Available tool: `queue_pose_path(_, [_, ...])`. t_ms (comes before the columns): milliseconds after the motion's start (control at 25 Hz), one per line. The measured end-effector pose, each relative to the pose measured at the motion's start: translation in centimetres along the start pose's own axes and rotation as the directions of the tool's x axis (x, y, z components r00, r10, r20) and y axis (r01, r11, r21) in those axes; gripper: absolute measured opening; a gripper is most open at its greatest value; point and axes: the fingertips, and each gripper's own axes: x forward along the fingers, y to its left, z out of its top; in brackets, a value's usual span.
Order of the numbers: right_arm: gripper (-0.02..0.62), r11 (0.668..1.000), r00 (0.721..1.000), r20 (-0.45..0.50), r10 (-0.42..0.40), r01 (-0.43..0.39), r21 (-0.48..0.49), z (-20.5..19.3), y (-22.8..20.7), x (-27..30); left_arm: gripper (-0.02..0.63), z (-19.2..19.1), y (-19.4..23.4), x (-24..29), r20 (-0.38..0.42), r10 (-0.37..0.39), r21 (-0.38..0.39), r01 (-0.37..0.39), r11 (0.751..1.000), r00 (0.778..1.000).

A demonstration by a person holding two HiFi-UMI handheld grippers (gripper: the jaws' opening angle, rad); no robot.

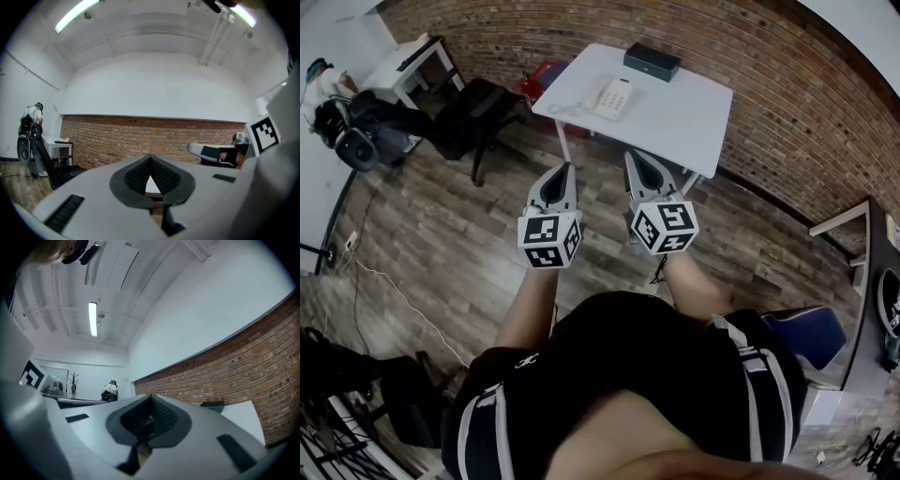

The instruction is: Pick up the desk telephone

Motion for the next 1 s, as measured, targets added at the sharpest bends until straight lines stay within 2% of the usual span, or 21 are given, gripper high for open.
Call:
queue_pose_path(200, [-0.002,0.999,0.999,0.013,-0.031,0.031,-0.012,-0.5,2.2,1.1,0.000,-0.2,2.6,-0.7,-0.006,-0.017,0.007,0.017,1.000,1.000])
queue_pose_path(560, [-0.002,0.998,0.998,0.016,-0.057,0.057,0.013,-0.4,0.8,4.2,0.000,0.7,4.9,1.4,0.014,-0.016,0.014,0.015,1.000,1.000])
queue_pose_path(1000, [-0.002,0.998,0.998,0.032,-0.058,0.057,0.038,-1.8,-3.2,11.7,0.000,0.7,8.2,9.2,0.005,-0.024,0.011,0.024,1.000,1.000])
